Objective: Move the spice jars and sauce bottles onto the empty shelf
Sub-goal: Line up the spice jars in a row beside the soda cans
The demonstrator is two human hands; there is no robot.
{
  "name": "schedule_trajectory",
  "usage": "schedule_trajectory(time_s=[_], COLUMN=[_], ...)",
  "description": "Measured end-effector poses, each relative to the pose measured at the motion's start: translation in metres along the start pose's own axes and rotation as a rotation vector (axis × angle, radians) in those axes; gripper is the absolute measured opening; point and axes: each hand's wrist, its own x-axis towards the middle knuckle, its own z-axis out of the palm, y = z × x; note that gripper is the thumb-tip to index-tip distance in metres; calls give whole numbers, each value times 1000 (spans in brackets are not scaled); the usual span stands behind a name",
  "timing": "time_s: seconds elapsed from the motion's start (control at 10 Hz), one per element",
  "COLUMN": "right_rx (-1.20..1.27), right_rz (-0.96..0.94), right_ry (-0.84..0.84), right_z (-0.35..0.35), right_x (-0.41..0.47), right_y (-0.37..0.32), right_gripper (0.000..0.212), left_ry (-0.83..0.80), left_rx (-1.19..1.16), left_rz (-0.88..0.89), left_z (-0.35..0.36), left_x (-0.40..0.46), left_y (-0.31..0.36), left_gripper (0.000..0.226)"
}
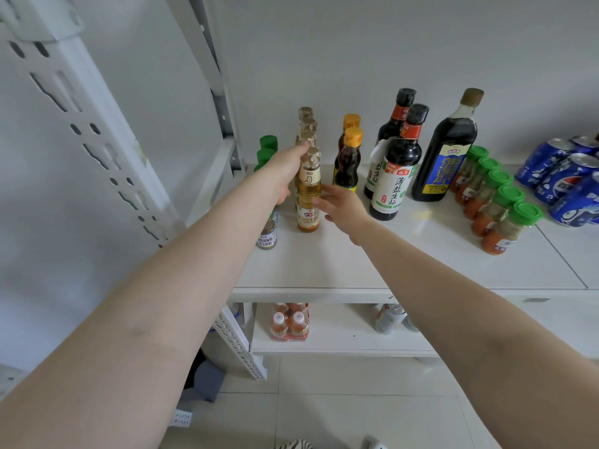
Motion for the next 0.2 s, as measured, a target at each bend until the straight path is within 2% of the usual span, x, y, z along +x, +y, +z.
schedule_trajectory(time_s=[0.1,0.2], right_rx=[-27,-94], right_rz=[47,85], right_ry=[16,66], right_z=[-2,-4], right_x=[3,-2], right_y=[0,8], right_gripper=[58,51], left_ry=[35,148], left_rx=[-11,29], left_rz=[41,185], left_z=[-4,-10], left_x=[0,-7], left_y=[2,3], left_gripper=[61,51])
